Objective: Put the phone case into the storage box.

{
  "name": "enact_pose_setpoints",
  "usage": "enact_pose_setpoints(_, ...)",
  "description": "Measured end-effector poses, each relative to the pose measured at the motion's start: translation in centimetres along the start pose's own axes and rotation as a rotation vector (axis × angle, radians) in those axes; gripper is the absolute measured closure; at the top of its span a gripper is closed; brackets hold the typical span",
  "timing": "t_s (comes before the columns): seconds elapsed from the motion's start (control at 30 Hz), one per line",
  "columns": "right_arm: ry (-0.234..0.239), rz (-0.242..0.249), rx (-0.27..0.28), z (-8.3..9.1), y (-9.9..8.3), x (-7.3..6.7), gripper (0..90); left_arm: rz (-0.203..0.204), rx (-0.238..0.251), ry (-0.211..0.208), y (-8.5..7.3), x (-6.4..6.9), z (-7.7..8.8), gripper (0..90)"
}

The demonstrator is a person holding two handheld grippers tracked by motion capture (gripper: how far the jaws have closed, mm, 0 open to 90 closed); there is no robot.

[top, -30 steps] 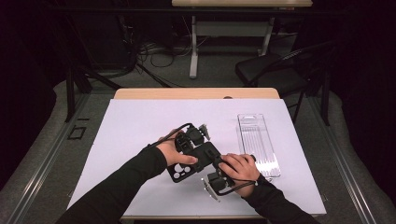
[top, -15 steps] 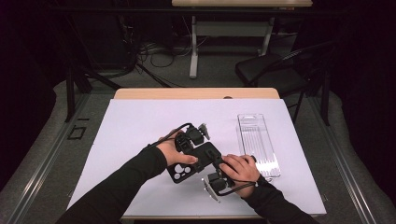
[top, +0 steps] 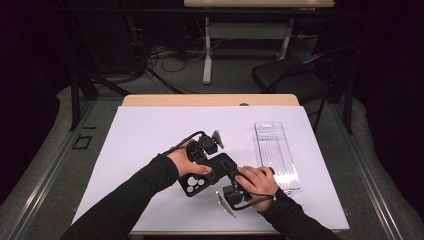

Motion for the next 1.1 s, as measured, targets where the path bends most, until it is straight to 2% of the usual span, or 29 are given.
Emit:
enact_pose_setpoints(0.1, -0.008, 0.001, 0.008, -0.05, 0.0, -0.01, 83.9, 0.002, 0.001, -0.002, -0.01, 0.0, 0.0, 14.2)
enact_pose_setpoints(0.17, 0.007, 0.006, -0.011, 0.12, 0.02, 0.11, 84.1, 0.004, 0.001, -0.006, -0.02, -0.04, 0.02, 14.1)
enact_pose_setpoints(0.23, -0.01, 0.009, -0.022, 0.19, 0.03, 0.11, 84.1, 0.005, 0.003, -0.009, -0.02, -0.07, 0.03, 14.1)
enact_pose_setpoints(0.27, -0.004, -0.005, 0.004, 0.04, -0.02, 0.04, 84.3, 0.005, 0.003, -0.013, -0.02, -0.09, 0.03, 14.0)
enact_pose_setpoints(0.37, -0.008, -0.011, 0.009, 0.03, -0.05, 0.0, 84.4, 0.005, 0.002, -0.016, -0.02, -0.1, 0.04, 14.0)
enact_pose_setpoints(0.6, -0.024, -0.015, 0.016, 0.1, -0.11, -0.02, 84.7, 0.01, 0.005, -0.027, -0.03, -0.12, 0.13, 13.7)
enact_pose_setpoints(0.73, -0.021, -0.022, 0.014, 0.18, -0.16, 0.04, 84.8, 0.01, 0.011, -0.05, -0.01, -0.32, 0.14, 13.7)
enact_pose_setpoints(1.1, -0.021, -0.038, 0.014, 0.17, -0.27, 0.05, 85.1, 0.006, 0.014, -0.055, 0.04, -0.49, 0.22, 13.5)
Point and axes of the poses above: each handheld gripper's, and its own axes: z roughly backward along the jaws, y roughly out of its top, x roughly to its right, the point moved 2 cm from there along -z, roughly forward along the jaws, and after that the axes turned 3 degrees about -z, right-handed, at the moved point
